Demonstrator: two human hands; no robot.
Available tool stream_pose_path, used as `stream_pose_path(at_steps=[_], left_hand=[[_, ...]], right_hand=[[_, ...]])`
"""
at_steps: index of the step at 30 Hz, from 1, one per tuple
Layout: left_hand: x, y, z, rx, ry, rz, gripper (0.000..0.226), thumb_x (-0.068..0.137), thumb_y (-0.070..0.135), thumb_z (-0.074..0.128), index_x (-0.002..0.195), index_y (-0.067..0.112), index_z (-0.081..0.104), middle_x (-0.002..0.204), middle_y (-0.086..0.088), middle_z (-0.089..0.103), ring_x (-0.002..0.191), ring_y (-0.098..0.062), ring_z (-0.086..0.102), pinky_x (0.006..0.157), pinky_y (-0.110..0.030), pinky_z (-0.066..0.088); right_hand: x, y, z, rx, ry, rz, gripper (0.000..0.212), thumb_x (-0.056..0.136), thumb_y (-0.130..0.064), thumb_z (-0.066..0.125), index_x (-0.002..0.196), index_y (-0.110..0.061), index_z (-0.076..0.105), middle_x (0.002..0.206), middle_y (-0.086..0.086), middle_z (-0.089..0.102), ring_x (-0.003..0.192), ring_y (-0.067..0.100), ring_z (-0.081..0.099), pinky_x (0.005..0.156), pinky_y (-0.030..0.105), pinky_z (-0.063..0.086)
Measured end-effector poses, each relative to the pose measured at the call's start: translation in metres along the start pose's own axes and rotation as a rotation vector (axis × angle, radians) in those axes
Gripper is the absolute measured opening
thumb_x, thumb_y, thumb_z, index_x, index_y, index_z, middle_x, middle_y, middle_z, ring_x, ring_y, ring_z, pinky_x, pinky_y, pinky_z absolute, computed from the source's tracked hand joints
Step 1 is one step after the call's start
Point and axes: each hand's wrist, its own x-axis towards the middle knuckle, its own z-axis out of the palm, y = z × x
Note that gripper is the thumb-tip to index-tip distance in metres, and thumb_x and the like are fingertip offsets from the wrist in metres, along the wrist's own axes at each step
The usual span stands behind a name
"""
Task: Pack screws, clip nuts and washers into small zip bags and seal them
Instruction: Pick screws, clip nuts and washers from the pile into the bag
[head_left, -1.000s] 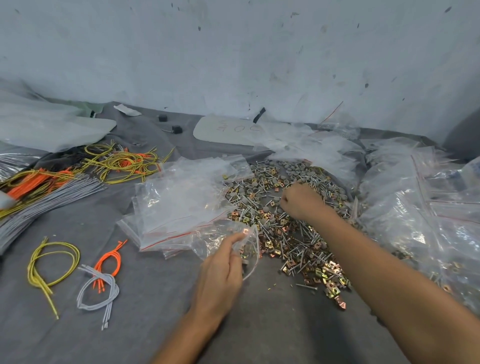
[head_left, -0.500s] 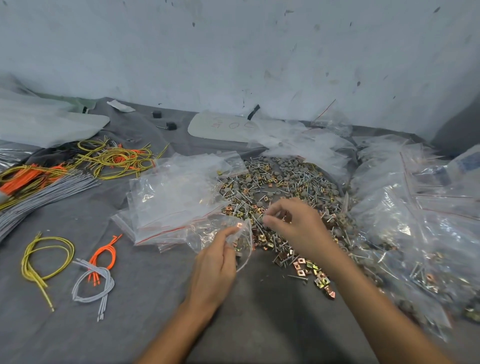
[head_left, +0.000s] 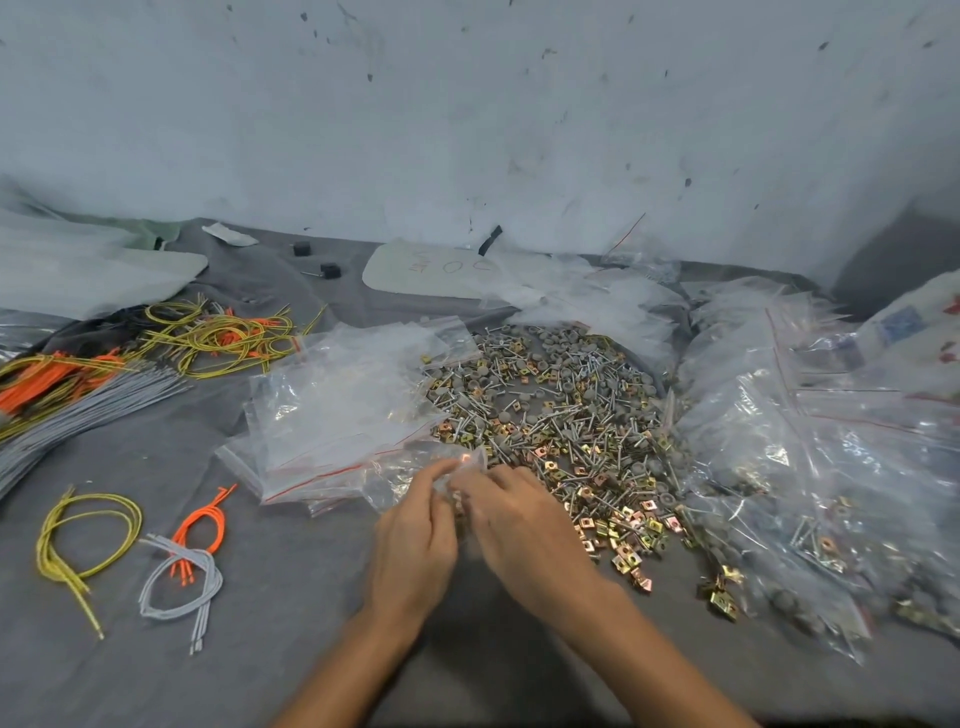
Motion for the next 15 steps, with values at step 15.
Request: stream_pose_path(at_steps=[15], left_hand=[[0.001,-0.005,0.003,0.019,-0.05,0.008,0.038,0.093,0.041,0.034,0.125,0.044,0.053,0.07,0.017,0.06,0.068,-0.005,0.057,0.063,-0.031,0.044]], right_hand=[[0.036,0.059,-0.018,0.237,0.164,0.257,0.008,0.097,-0.022,0.06,0.098,-0.025,0.067,0.086,-0.017,0.064,0.069,0.0,0.057,0.063,0.019,0.045]])
